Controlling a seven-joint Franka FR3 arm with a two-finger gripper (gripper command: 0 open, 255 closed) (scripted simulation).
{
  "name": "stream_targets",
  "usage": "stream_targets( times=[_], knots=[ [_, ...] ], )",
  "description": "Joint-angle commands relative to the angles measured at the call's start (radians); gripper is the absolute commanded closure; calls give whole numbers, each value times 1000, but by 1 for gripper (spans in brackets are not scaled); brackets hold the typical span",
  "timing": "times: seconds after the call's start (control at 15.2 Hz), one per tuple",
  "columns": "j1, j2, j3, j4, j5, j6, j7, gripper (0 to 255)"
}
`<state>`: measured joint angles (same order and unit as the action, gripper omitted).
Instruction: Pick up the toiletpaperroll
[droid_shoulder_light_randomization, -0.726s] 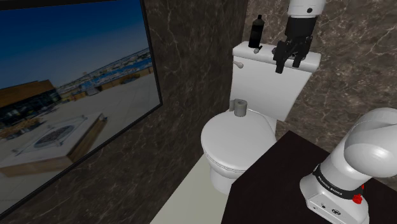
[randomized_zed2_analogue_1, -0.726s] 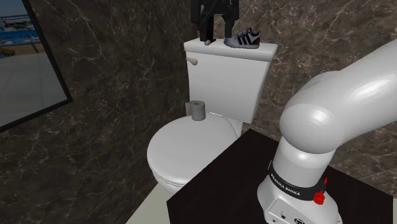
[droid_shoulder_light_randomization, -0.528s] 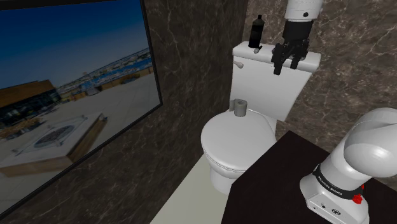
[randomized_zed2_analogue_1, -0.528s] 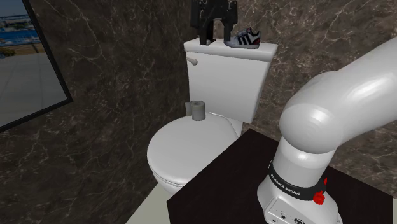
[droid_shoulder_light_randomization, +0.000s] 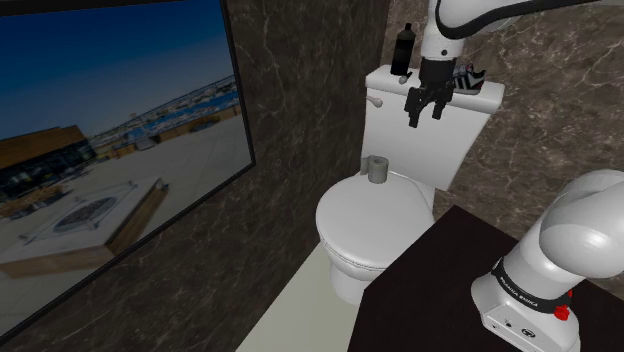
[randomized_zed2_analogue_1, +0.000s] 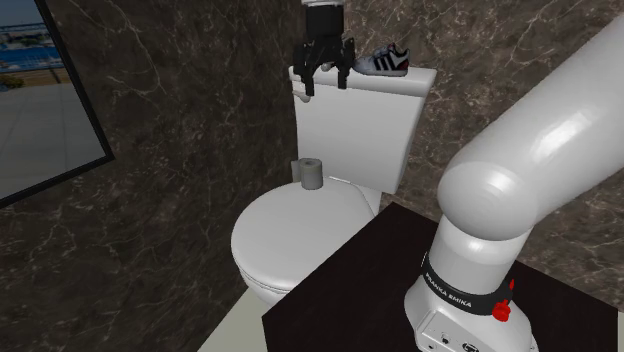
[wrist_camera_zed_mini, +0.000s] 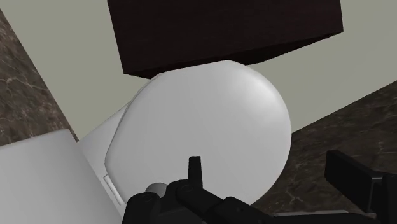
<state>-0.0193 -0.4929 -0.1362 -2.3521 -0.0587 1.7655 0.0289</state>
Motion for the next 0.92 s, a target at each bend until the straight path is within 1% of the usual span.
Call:
stream_targets(
  times=[0.0,0.4,0.86],
  knots=[
    [-4,56,-18,-5,-5,60,-20,0],
    [-14,268,-70,52,5,207,-88,0],
    [-32,535,-111,178,57,334,-179,0]
  ],
)
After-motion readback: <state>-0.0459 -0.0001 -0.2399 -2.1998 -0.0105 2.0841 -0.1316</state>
